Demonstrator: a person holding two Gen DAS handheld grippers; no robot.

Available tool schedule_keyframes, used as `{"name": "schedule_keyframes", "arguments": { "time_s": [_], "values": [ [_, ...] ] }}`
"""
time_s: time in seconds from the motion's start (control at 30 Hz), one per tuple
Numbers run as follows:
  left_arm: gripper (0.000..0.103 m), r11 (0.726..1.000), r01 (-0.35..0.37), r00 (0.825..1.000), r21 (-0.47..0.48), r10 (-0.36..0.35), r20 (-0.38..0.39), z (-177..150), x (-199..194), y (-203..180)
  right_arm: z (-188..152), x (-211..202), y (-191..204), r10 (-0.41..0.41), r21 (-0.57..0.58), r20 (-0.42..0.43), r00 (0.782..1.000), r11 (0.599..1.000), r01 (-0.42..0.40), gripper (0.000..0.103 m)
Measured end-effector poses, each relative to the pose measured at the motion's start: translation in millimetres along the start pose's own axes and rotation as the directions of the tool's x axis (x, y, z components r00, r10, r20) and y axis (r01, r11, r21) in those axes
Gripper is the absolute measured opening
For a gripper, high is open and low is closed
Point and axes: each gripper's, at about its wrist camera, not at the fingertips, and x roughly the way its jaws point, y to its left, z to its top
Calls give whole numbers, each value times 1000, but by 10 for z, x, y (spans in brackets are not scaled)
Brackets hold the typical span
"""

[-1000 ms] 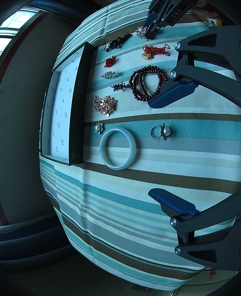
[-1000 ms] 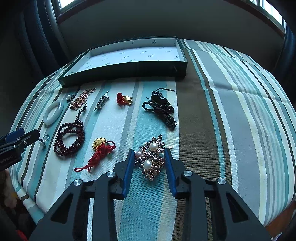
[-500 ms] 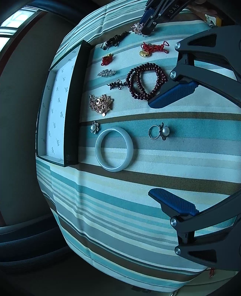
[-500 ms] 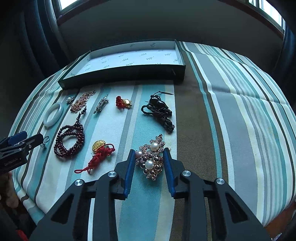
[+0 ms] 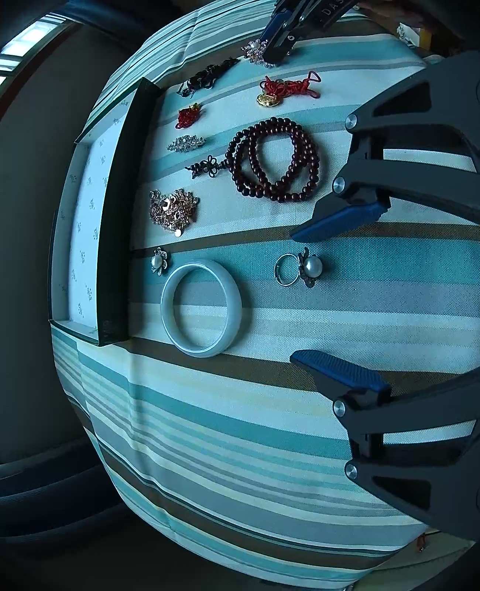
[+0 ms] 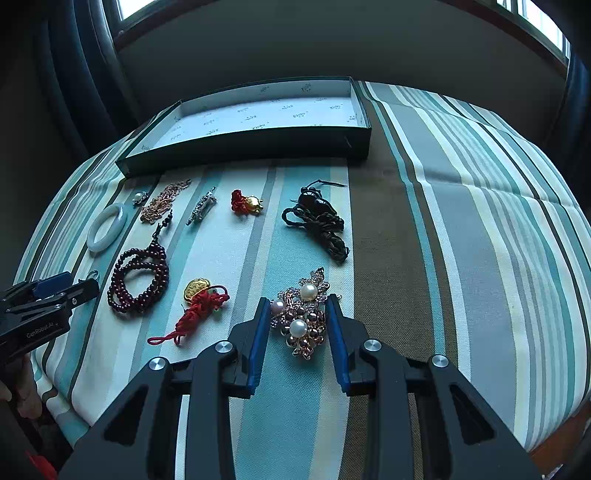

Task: Organize jewelry
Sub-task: 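Close the left tool on the pearl ring while the right tool holds the brooch, then carry ring and brooch into the white tray and open both tools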

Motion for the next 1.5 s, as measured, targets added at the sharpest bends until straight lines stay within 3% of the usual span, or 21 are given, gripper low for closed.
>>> {"name": "schedule_keyframes", "arguments": {
  "time_s": [0.13,0.37,0.47,1.13,1.5],
  "values": [
    [52,1000,14,1000,-2,-14,-2,-12,-5,1,2,0,0,0,1,0,1000,1000,0,31],
    [27,1000,20,1000,-5,-20,5,-12,-27,-1,3,-1,-1,1,1,0,1000,1000,-1,31],
    [21,1000,27,1000,-7,-27,5,-7,-29,5,4,-1,0,1,1,0,1000,1000,-1,31],
    [21,999,47,998,-2,-47,34,18,-118,-14,42,-67,-18,0,14,27,1000,1000,-1,31],
    [21,998,63,990,28,-66,123,440,-329,-114,339,-206,46,37,11,83,996,999,-38,31]
  ]
}}
